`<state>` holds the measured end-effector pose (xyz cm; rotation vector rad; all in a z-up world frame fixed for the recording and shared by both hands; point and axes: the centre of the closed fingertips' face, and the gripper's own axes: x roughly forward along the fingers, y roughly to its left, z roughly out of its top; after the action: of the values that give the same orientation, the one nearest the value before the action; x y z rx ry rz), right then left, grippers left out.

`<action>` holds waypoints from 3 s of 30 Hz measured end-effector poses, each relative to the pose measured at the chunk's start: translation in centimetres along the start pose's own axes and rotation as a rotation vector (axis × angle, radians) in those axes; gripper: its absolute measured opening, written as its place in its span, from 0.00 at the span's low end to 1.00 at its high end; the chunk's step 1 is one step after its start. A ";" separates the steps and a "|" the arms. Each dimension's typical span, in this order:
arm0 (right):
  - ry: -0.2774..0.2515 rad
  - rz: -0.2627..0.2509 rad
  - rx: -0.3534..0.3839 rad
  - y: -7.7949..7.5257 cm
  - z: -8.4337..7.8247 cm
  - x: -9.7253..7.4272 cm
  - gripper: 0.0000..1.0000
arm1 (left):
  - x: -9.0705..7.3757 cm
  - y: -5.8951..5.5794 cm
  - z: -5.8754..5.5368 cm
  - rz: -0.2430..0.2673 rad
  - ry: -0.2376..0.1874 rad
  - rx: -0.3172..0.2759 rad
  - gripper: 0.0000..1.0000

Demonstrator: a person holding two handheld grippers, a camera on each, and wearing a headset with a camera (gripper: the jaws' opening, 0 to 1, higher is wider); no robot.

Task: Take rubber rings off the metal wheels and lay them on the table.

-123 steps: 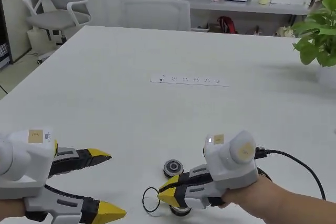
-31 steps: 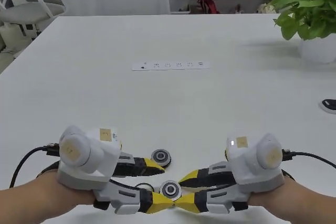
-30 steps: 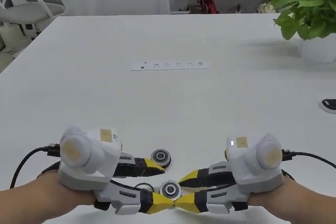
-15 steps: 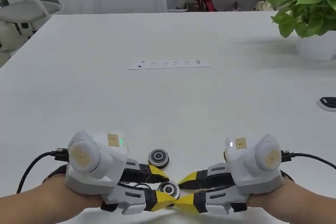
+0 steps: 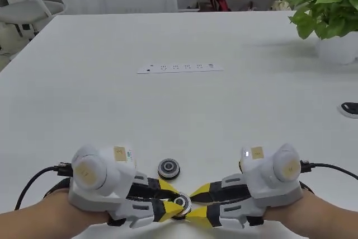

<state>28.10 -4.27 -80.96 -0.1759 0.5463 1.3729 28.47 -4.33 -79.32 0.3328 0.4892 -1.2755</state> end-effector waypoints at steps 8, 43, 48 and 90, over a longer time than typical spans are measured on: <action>0.006 -0.003 0.011 0.0 -0.2 -0.3 0.13 | 0.0 0.0 0.0 0.017 -0.003 -0.008 0.13; -0.133 -0.031 0.326 -1.1 0.8 -1.5 0.00 | 0.1 -0.1 -0.1 0.042 0.019 0.019 0.12; -0.145 -0.023 0.346 -1.0 1.0 -1.4 0.00 | 0.2 -0.2 -0.1 0.045 0.026 0.023 0.12; -0.110 0.013 0.181 0.5 1.9 -1.1 0.00 | 0.1 -0.2 0.0 0.022 0.003 -0.005 0.14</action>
<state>28.03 -4.30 -78.77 0.0494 0.5768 1.3297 28.27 -4.49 -79.33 0.3356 0.4899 -1.2527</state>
